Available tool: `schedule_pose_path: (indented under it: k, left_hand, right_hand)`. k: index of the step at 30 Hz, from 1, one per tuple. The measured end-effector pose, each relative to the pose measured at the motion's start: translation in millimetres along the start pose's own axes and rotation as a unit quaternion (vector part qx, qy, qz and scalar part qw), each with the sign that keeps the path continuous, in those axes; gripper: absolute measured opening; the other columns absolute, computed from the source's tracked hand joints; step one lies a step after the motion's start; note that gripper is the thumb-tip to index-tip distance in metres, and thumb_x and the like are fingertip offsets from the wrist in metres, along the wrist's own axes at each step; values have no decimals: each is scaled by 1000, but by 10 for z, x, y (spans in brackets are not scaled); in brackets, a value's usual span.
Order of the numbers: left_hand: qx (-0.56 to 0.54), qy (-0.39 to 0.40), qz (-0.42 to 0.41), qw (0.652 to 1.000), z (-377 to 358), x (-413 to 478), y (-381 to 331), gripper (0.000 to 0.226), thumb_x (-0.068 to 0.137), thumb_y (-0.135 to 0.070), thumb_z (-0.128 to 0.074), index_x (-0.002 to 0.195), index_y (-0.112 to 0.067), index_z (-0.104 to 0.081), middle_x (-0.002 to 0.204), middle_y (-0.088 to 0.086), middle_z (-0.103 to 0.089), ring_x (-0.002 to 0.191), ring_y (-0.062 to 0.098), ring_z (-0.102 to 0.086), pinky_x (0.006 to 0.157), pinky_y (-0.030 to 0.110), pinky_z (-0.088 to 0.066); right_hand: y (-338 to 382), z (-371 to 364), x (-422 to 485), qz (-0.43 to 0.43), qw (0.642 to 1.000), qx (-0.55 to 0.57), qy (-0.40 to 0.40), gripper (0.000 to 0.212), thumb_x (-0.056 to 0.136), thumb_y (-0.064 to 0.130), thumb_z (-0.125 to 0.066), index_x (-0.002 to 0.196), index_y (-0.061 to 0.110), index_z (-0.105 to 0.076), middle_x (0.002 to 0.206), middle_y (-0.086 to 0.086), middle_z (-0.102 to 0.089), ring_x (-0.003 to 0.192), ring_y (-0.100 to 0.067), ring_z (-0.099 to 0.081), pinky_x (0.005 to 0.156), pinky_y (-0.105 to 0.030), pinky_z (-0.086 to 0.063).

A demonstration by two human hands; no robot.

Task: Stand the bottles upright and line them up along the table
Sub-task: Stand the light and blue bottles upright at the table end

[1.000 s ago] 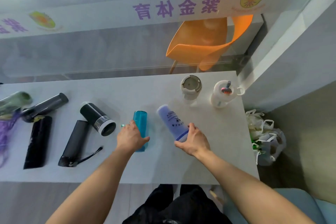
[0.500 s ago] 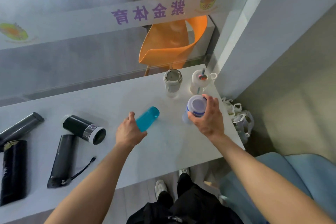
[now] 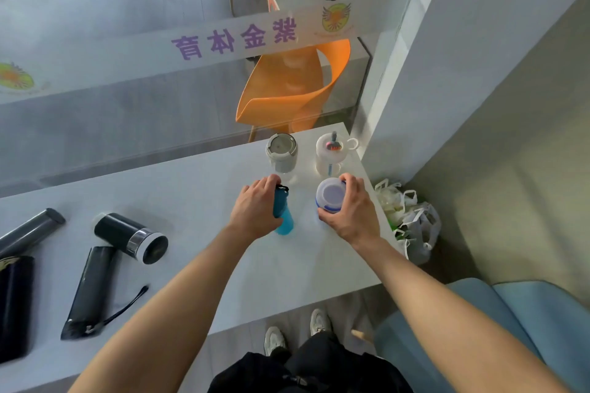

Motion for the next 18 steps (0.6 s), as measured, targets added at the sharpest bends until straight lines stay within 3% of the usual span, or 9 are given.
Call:
schedule_pose_path:
  k: [5,9,13,15,18]
  left_hand:
    - [-19,37,-5,999,-189,-27,-68,90,70,-31,-93,144,-27,-41,134,-1,-61,116,28,-62,93,37,-57]
    - [-11,69,13,997,-297,-97,29,119,72,-34,-97,164,-34,-21,150,1,-52,125,29,-62,99,42,-61]
    - [-15,78,21,997,-249,-98,86,134,71,-39,-100,169,-36,-9,156,2,-46,130,30,-61,103,44,-61]
    - [-14,77,24,997,-180,-117,152,135,71,-41,-101,170,-35,-10,159,2,-44,133,29,-60,105,43,-60]
    - [-10,62,47,997,-14,-271,363,127,74,-45,-99,171,-32,-17,164,1,-41,134,28,-60,104,41,-59]
  right_hand:
    - [-35,-9,33,8,1000,-5,9,95,68,60,-94,138,18,-46,124,-3,-53,99,-22,-61,81,-33,-59]
    - [-58,-49,98,1,999,-25,46,100,65,68,-93,138,16,-48,125,-5,-54,102,-25,-64,83,-32,-56]
    - [16,96,130,-8,998,-48,51,107,63,89,-78,137,17,-50,124,-4,-56,106,-23,-60,86,-36,-58]
    - [205,318,144,20,999,-33,-11,93,73,82,-73,133,13,-55,124,-7,-59,107,-25,-59,88,-40,-59]
    - [709,552,165,115,990,-1,-80,54,90,51,-69,121,8,-66,120,-11,-66,109,-30,-62,95,-41,-57]
Point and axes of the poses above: each hand's wrist, its own x-axis towards the middle knuckle, its own z-axis out of the back of the hand, y = z × x, the point moved 10 cm from there along x, towards the middle knuckle
